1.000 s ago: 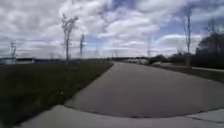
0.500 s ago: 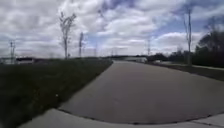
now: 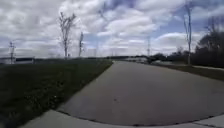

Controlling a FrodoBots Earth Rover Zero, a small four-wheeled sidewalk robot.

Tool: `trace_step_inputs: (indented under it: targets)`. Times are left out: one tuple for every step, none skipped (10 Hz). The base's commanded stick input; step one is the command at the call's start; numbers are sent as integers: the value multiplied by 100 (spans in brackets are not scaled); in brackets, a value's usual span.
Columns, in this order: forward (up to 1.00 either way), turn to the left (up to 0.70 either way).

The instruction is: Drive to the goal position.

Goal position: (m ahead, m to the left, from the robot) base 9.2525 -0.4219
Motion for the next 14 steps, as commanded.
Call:
trace_step_inputs:
  targets:
    - [1, 0]
    - [100, 0]
    - [100, 0]
    - [100, -4]
    - [100, -16]
    - [100, -28]
    - [100, -38]
    - [100, -38]
    - [100, -38]
    - [100, -38]
    - [100, -14]
    - [100, 0]
    - [100, 0]
    - [100, 0]
